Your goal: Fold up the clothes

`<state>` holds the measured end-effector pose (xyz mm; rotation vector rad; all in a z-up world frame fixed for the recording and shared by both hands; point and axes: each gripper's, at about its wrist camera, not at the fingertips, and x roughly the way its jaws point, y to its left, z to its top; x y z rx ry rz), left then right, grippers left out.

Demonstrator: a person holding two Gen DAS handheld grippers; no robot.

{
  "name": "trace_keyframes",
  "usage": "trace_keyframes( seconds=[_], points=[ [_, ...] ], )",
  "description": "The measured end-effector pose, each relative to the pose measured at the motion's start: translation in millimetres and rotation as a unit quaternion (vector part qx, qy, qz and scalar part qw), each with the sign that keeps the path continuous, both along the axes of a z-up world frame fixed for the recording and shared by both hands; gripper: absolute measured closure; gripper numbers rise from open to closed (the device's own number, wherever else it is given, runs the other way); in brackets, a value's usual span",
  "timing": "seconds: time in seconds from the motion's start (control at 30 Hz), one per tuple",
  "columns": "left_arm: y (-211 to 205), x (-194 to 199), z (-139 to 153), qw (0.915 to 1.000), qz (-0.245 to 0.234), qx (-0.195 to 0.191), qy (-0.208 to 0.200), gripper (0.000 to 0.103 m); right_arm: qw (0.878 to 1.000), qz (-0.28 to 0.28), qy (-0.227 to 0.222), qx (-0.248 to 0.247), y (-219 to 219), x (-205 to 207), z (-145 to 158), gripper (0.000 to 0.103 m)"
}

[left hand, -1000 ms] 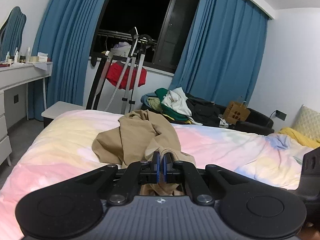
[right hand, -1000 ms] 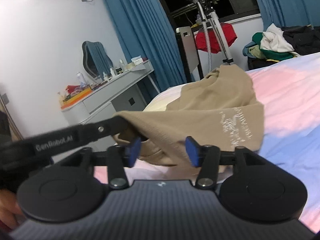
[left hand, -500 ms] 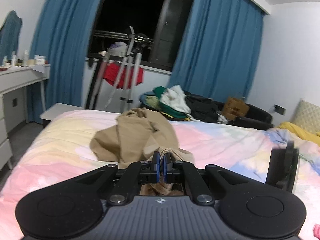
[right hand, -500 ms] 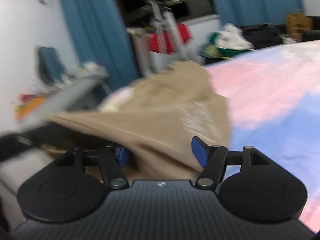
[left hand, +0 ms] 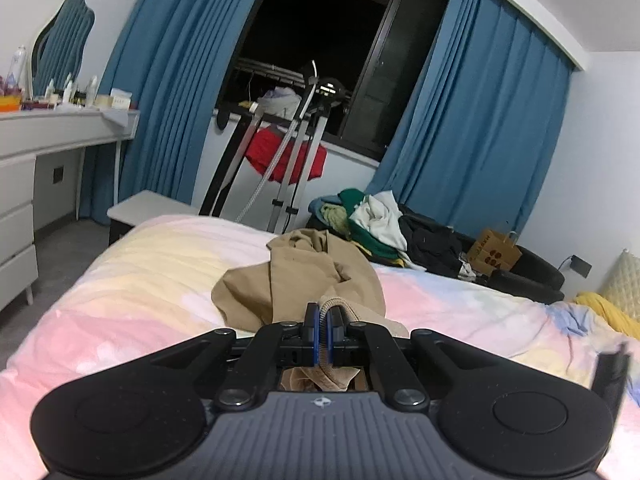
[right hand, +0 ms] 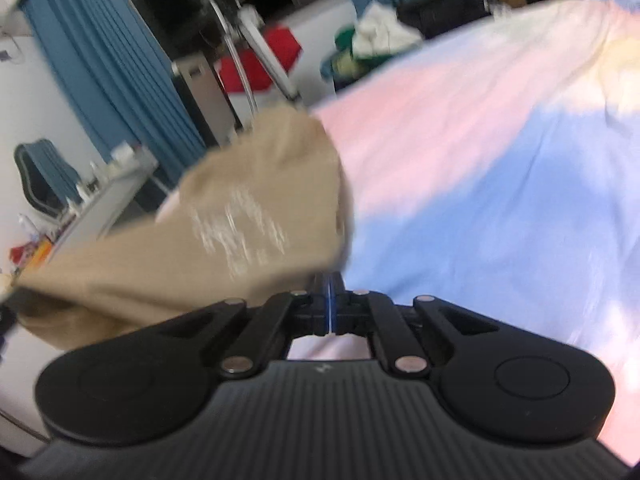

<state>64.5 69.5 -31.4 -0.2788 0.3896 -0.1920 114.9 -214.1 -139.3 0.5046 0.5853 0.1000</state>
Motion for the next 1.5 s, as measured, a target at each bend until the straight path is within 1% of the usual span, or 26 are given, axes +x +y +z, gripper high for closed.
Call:
trace_keyframes(
  seconds=[0.07, 0.17, 0.23, 0.27, 0.3, 0.33, 0.37, 0.4, 0.53, 0.57, 0.6, 0.63, 0.67, 0.73, 0.83, 0.9, 0.93, 1.03, 1.07, 1.17, 1.2, 1.23, 1.3, 1.37, 1.43, 1.5],
  points=[
    [-0.6, 0.7, 1.0, 1.0000, -0.001, 0.000, 0.000, 0.099, 1.000, 0.027, -0.005, 0.007, 3.3, -1.7, 3.0, 0.100],
    [-1.1, 0.7, 2.5, 1.0000, 0.000, -0.003, -0.001, 0.099, 0.996, 0.078, 0.010, 0.039, 20.3, -4.8, -7.5, 0.097],
    [-1.6, 0.0, 2.4, 1.0000, 0.001, -0.003, -0.001, 0.099, 0.993, 0.111, 0.018, 0.031, 40.6, -3.1, -11.7, 0.095],
    [-1.3, -0.1, 2.5, 1.0000, 0.002, -0.002, -0.001, 0.099, 0.992, 0.123, 0.019, 0.020, 50.8, -2.7, -13.0, 0.089],
    [-1.4, -0.4, 2.7, 1.0000, 0.003, -0.003, -0.001, 0.099, 0.991, 0.134, 0.019, 0.011, 59.8, -1.9, -14.4, 0.074],
    [-1.6, -0.8, 2.9, 1.0000, 0.004, -0.004, -0.001, 0.099, 0.990, 0.137, 0.017, 0.003, 66.4, -0.6, -16.8, 0.063],
    [-0.9, -1.1, 3.3, 1.0000, 0.005, -0.005, -0.001, 0.099, 0.991, 0.135, 0.015, -0.001, 71.7, 0.6, -19.9, 0.045],
    [-0.5, -1.1, 3.3, 1.0000, 0.006, -0.007, -0.001, 0.099, 0.991, 0.133, 0.013, -0.006, 77.0, 1.9, -23.1, 0.040],
    [0.8, -1.0, 1.4, 0.9999, 0.011, -0.007, 0.004, 0.099, 0.995, 0.093, -0.005, -0.042, 86.9, 15.0, -35.0, 0.044],
    [1.0, -0.8, 0.8, 0.9999, 0.012, -0.007, 0.006, 0.099, 0.995, 0.088, -0.006, -0.050, 85.9, 18.8, -39.7, 0.061],
    [0.4, 0.7, -1.1, 0.9998, 0.012, -0.004, 0.013, 0.099, 0.994, 0.089, 0.003, -0.057, 84.3, 23.7, -43.7, 0.088],
    [-1.2, 3.1, -3.7, 0.9997, 0.016, 0.001, 0.021, 0.099, 0.994, 0.093, 0.023, -0.057, 81.0, 26.7, -43.9, 0.095],
    [-2.8, 4.3, -6.4, 0.9994, 0.022, 0.008, 0.026, 0.099, 0.994, 0.089, 0.031, -0.051, 75.8, 24.7, -38.3, 0.098],
    [-3.5, 6.3, -8.1, 0.9991, 0.026, 0.018, 0.028, 0.099, 0.995, 0.076, 0.022, -0.055, 65.1, 15.8, -19.9, 0.098],
    [-13.2, 6.2, -14.3, 0.9985, 0.010, 0.039, 0.035, 0.099, 0.996, 0.059, -0.013, -0.062, 41.9, -1.4, 13.3, 0.099],
    [-20.0, 6.1, -18.6, 0.9977, -0.001, 0.054, 0.041, 0.099, 0.991, 0.063, -0.043, -0.107, 31.9, -14.8, 37.9, 0.100],
    [-23.5, 6.1, -20.8, 0.9971, -0.006, 0.062, 0.044, 0.099, 0.985, 0.065, -0.061, -0.146, 30.1, -22.1, 49.6, 0.100],
    [-33.7, 5.9, -27.2, 0.9949, -0.023, 0.084, 0.052, 0.099, 0.950, 0.043, -0.113, -0.288, 29.4, -35.0, 72.3, 0.101],
    [-37.1, 5.9, -29.4, 0.9939, -0.029, 0.091, 0.054, 0.099, 0.946, 0.035, -0.118, -0.301, 25.2, -34.0, 73.6, 0.101],
    [-47.4, 5.7, -35.8, 0.9906, -0.045, 0.113, 0.062, 0.099, 0.966, 0.048, -0.099, -0.235, 2.9, -22.9, 64.3, 0.101],
    [-50.8, 5.6, -37.9, 0.9893, -0.051, 0.121, 0.065, 0.099, 0.973, 0.067, -0.090, -0.201, -1.1, -17.9, 56.3, 0.101],
    [-48.8, 6.3, -37.6, 0.9902, -0.049, 0.112, 0.066, 0.099, 0.978, 0.088, -0.081, -0.169, -2.0, -12.4, 47.8, 0.100],
    [-41.8, 8.0, -35.4, 0.9925, -0.044, 0.092, 0.068, 0.099, 0.981, 0.124, -0.063, -0.136, 3.3, -7.2, 33.2, 0.098],
    [-33.2, 9.8, -32.2, 0.9944, -0.039, 0.072, 0.068, 0.099, 0.979, 0.146, -0.062, -0.131, 18.9, -6.8, 27.7, 0.096],
    [-28.5, 9.5, -28.2, 0.9957, -0.040, 0.052, 0.065, 0.099, 0.974, 0.171, -0.070, -0.130, 35.0, -8.4, 27.9, 0.082],
    [-26.3, 8.0, -24.1, 0.9964, -0.045, 0.038, 0.061, 0.099, 0.967, 0.191, -0.092, -0.140, 48.7, -20.2, 30.4, 0.031]
  ],
)
